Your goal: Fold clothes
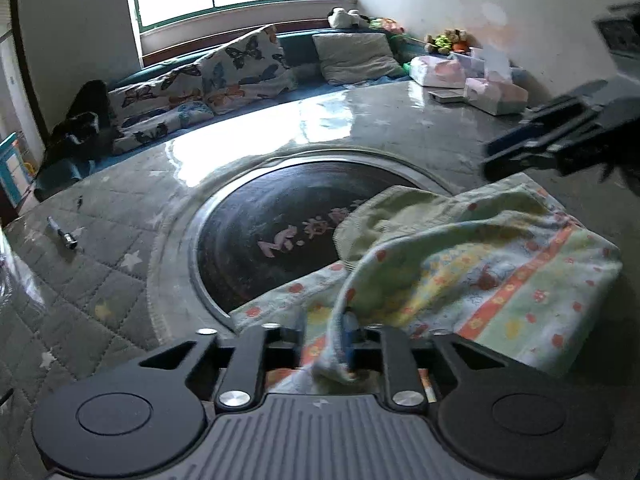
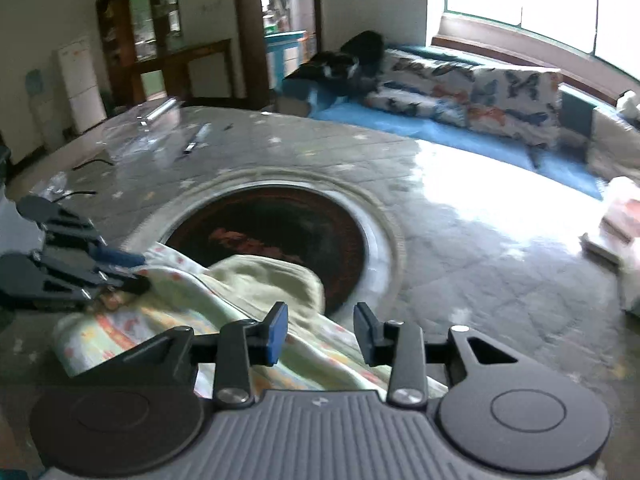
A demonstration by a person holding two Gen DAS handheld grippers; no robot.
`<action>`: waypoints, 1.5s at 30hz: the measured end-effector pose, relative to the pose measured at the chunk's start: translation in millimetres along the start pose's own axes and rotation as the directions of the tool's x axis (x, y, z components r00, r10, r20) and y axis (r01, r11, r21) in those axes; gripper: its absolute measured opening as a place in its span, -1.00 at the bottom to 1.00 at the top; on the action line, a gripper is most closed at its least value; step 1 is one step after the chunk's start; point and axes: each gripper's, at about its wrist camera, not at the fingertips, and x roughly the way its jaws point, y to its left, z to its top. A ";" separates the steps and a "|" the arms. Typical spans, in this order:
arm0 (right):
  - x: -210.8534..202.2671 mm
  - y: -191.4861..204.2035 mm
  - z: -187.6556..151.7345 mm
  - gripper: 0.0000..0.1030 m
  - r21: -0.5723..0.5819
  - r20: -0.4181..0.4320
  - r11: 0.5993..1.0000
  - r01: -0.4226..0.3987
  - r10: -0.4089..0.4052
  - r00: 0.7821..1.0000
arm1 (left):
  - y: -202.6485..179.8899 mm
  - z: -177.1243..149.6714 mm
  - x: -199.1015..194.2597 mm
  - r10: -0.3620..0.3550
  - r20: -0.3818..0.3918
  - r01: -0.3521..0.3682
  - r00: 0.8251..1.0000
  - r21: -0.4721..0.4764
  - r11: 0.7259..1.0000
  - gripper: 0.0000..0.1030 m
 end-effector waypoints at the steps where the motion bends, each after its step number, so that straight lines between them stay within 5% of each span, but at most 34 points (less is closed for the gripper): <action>1: -5.0 -3.3 -4.3 -0.30 0.006 0.002 1.000 0.003 -0.003 1.000 | 1.9 0.1 -0.5 0.005 0.002 -0.005 1.000 -0.006 1.000 -0.40; 12: -21.0 -23.3 -76.2 -0.31 0.177 -0.039 0.983 0.038 -0.032 0.999 | 9.7 5.9 0.8 0.090 0.000 -0.090 0.996 -0.026 0.996 0.10; 22: -9.0 -29.9 -69.1 -0.32 0.223 0.026 0.972 0.067 -0.074 0.997 | 30.6 4.4 -5.5 0.214 -0.024 -0.215 0.977 -0.108 0.971 0.15; 25: 0.4 -26.5 -67.4 -0.44 0.199 0.022 0.973 0.117 -0.123 0.992 | 27.9 3.4 -12.7 0.258 -0.009 -0.258 0.966 -0.113 0.960 -0.05; 30: -4.0 -24.6 -60.8 -0.45 0.215 0.055 0.964 0.154 -0.170 0.984 | 8.0 8.5 -26.9 0.154 0.057 -0.145 0.986 -0.142 0.979 -0.30; 35: -7.4 -2.3 -48.9 -0.45 0.159 0.086 0.985 0.061 -0.075 0.993 | -20.6 18.1 -16.7 0.000 0.088 0.013 0.996 -0.143 0.990 -0.29; 45: 31.6 31.6 -30.1 -0.45 0.112 0.058 0.992 -0.049 0.043 0.997 | -27.1 23.4 22.8 -0.070 0.045 0.078 0.997 -0.205 0.976 -0.29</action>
